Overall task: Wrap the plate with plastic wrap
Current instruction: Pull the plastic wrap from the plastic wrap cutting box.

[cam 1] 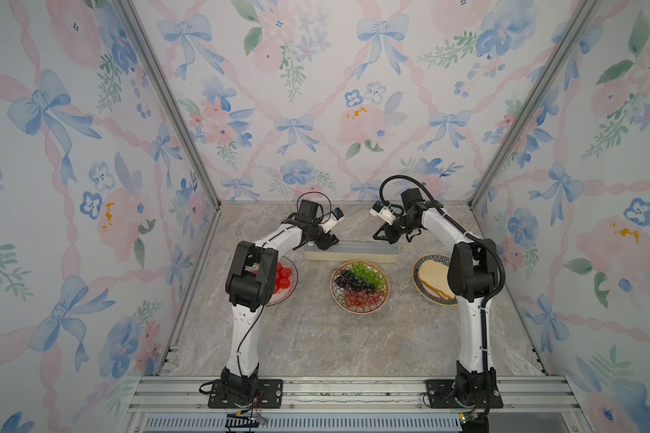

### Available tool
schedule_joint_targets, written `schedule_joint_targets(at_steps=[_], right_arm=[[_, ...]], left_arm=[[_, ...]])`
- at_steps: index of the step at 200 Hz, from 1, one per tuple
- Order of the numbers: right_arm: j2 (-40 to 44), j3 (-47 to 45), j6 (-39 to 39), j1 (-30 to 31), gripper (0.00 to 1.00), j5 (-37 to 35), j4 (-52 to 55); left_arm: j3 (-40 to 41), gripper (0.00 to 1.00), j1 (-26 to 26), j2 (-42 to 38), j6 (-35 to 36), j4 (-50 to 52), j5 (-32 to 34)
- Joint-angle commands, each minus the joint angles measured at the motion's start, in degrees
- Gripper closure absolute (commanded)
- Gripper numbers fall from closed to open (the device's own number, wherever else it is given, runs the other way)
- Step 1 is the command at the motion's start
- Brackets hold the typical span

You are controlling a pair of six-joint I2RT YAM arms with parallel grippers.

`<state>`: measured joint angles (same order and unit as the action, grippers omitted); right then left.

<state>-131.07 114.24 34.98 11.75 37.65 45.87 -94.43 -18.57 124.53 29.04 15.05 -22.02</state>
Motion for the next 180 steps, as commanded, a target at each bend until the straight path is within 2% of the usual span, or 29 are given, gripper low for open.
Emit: schedule_joint_targets(at_steps=[1, 43, 57, 80, 148, 180], right_arm=[[3.4, -0.2, 1.0, 0.4, 1.0, 0.4, 0.3], [3.7, -0.2, 1.3, 0.6, 1.0, 0.6, 0.2], [4.1, -0.2, 1.2, 0.6, 1.0, 0.7, 0.1], [5.1, -0.6, 1.2, 0.4, 1.0, 1.0, -0.3], [11.6, -5.7, -1.5, -0.5, 1.0, 3.1, -5.4], [15.8, -9.0, -3.2, -0.9, 1.0, 4.0, -8.6]], left_arm=[[1.5, 0.42, 1.2, 2.9, 4.9, 12.4, 5.3], [-1.3, 0.63, 1.7, 3.7, 6.0, 16.2, -2.2], [-1.4, 0.75, 1.9, 2.9, 6.7, 16.9, -5.0], [-1.1, 1.0, 2.2, 1.2, 7.1, 17.4, -7.1], [-2.1, 1.0, 2.1, -7.8, 5.2, 17.4, -10.3], [-3.1, 1.0, 1.3, -11.8, 4.3, 17.5, -8.9]])
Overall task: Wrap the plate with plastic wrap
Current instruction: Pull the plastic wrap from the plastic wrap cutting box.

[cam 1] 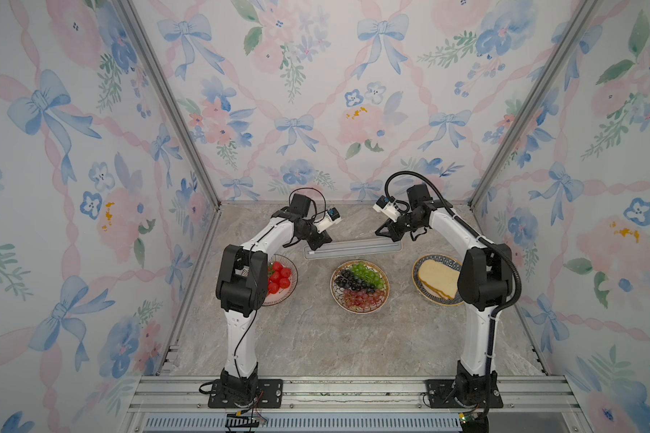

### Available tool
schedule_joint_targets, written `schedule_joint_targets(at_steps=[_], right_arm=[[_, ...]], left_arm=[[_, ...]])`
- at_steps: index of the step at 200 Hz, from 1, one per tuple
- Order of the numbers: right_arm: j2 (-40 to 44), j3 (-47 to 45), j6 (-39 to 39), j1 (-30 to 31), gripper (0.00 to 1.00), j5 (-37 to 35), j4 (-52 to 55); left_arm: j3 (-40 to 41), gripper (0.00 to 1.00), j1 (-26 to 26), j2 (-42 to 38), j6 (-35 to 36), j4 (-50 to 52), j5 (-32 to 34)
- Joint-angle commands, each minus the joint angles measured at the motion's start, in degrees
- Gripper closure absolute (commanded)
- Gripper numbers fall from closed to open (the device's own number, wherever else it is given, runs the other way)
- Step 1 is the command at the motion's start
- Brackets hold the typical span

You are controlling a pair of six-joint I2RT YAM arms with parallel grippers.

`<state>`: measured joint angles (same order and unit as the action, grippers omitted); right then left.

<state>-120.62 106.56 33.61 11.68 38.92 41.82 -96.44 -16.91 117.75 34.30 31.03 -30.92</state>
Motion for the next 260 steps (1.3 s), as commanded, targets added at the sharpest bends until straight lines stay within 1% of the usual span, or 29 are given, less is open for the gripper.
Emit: schedule_joint_targets(at_steps=[1, 29, 61, 88, 90, 123, 165, 210, 235, 260], right_arm=[[5.4, -1.4, -1.9, -0.8, 1.0, 2.7, -4.6], [7.7, -1.5, -3.8, -1.0, 1.0, 1.3, -6.2], [9.9, -0.7, -6.6, -2.2, 1.0, 0.4, -8.5], [11.1, 0.9, -7.0, -2.3, 1.0, -0.1, -8.8], [11.1, 1.1, -6.9, -2.3, 1.0, -0.1, -8.7], [11.9, 3.4, -7.1, -2.4, 1.0, -1.1, -8.5], [11.7, 5.5, -7.7, -2.2, 1.0, -1.6, -8.4], [11.3, 6.6, -6.4, -2.0, 1.0, -1.3, -6.2], [10.6, 7.6, -4.4, -1.8, 1.0, -1.6, -3.1], [8.8, 9.9, -2.0, -1.2, 1.0, -3.4, 1.5]], left_arm=[[-1.1, 1.0, -0.4, -5.2, -1.0, 1.4, 0.1], [-3.4, 1.0, -1.0, -7.3, -2.1, 1.4, 2.3], [-8.8, 1.0, -1.0, -6.9, -4.0, 1.4, 6.5], [-12.8, 1.0, -1.0, -7.0, -4.1, 1.4, 6.1], [-13.0, 1.0, -1.1, -7.0, -5.3, 1.4, 6.1], [-15.7, 1.0, -1.3, -8.1, -5.8, 1.4, 6.7], [-16.8, 1.0, -1.7, -8.5, -5.2, 1.4, 7.0], [-16.6, 1.0, -2.4, -8.7, -4.9, 1.3, 6.8], [-16.6, 1.0, -2.8, -8.5, -4.8, 1.3, 6.5], [-16.4, 1.0, -3.3, -8.0, -4.9, 1.4, 6.5]])
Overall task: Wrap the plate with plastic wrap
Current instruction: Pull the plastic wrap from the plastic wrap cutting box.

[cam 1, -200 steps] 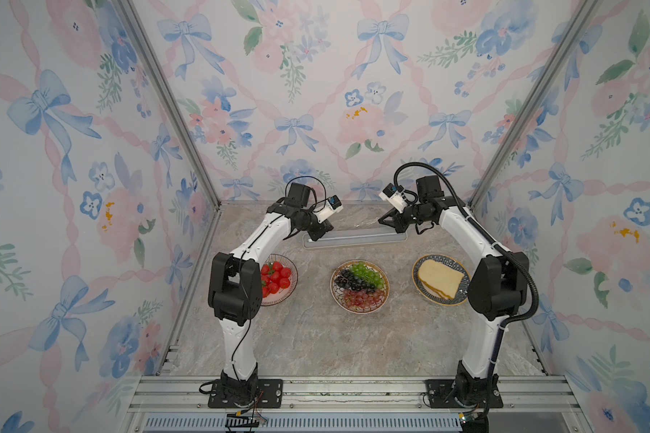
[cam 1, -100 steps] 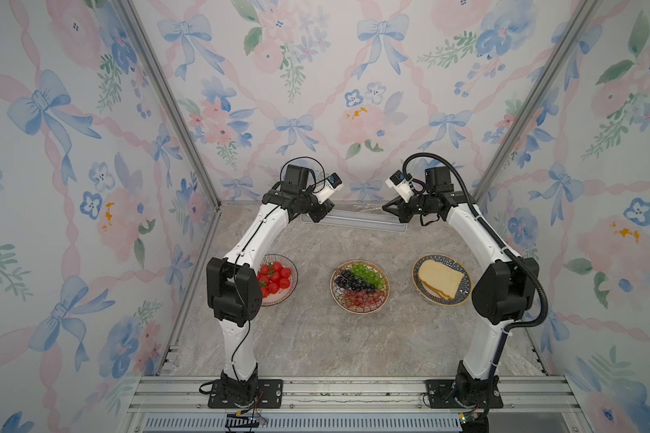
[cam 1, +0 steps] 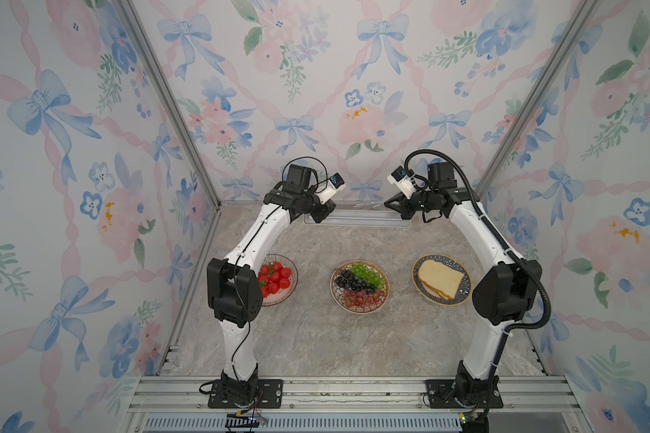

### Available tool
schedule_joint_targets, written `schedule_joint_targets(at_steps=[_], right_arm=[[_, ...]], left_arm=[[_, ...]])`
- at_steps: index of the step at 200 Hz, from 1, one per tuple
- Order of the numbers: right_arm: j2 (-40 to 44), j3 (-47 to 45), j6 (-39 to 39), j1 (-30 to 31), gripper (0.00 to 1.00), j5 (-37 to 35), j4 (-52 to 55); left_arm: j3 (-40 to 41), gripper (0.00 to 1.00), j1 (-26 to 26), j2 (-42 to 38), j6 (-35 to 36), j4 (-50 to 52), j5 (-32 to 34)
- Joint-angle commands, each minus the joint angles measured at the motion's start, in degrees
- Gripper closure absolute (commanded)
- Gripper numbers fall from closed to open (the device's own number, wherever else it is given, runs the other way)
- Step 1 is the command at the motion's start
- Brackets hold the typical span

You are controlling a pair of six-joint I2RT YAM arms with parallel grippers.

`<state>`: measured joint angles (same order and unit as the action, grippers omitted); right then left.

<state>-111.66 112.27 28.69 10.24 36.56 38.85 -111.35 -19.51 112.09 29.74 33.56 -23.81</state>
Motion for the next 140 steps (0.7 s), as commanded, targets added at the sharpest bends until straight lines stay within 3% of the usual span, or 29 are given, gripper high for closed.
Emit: schedule_joint_targets(at_steps=[1, 140], right_arm=[[-0.2, 4.2, 3.1, 0.3, 1.0, -1.1, 4.6], [-5.4, 1.0, 5.0, 1.3, 1.0, -2.6, 7.9]], left_arm=[[-1.5, 1.0, -0.7, -2.4, -0.3, -1.1, -0.6], [0.9, 1.0, -2.9, 0.3, 2.1, -1.1, -1.3]])
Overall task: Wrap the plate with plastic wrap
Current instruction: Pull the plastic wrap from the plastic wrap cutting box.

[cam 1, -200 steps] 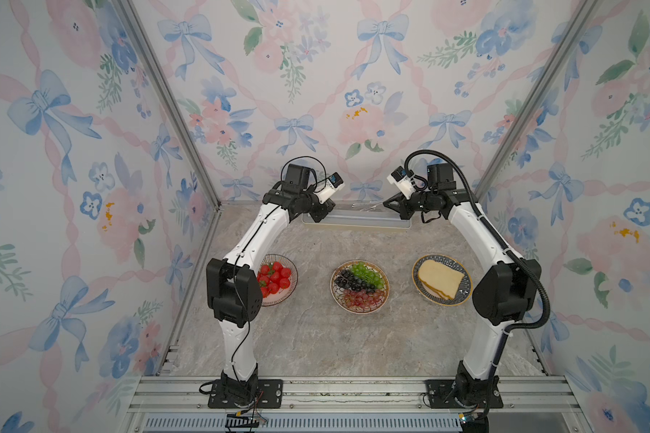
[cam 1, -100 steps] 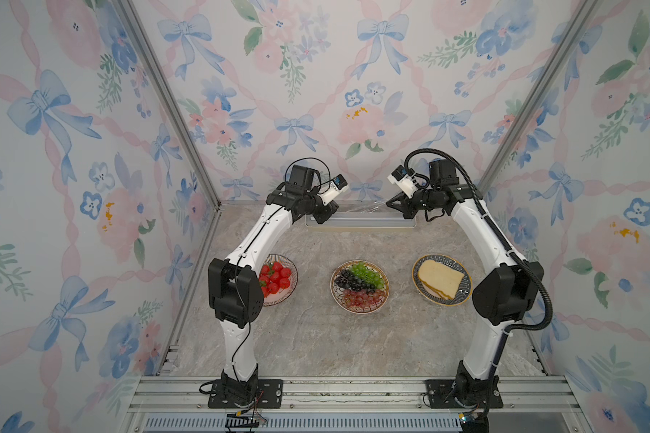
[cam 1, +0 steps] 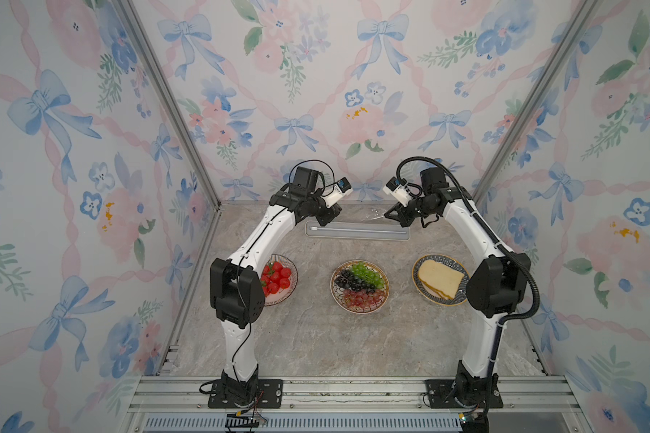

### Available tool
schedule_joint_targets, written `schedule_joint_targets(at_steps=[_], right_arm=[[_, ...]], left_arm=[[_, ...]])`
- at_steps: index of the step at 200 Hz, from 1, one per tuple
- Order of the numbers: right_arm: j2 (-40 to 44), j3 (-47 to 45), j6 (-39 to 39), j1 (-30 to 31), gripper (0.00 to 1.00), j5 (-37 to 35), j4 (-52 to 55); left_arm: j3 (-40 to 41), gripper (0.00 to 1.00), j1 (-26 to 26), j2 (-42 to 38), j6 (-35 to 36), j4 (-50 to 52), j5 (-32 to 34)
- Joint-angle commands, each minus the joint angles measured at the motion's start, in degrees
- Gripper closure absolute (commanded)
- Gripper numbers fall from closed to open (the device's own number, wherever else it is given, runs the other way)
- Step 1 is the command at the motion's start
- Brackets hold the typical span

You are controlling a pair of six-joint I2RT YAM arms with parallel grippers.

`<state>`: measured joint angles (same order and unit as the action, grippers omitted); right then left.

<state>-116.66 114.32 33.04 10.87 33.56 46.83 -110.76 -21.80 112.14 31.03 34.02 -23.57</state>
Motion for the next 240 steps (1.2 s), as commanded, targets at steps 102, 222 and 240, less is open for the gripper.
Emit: schedule_joint_targets(at_steps=[102, 222, 240], right_arm=[[2.8, -2.1, -2.0, -0.7, 1.0, 2.5, -4.3], [6.0, 2.4, -4.8, -1.3, 1.0, 3.6, -7.1], [6.8, 2.8, -4.7, -1.6, 1.0, 3.6, -7.4]], left_arm=[[-1.6, 1.0, -0.4, -1.1, 1.1, -1.6, 0.7], [-6.3, 1.0, 0.3, -3.1, 1.1, -1.6, 1.0], [-6.7, 1.0, 0.4, -4.0, 1.5, -1.6, 1.3]])
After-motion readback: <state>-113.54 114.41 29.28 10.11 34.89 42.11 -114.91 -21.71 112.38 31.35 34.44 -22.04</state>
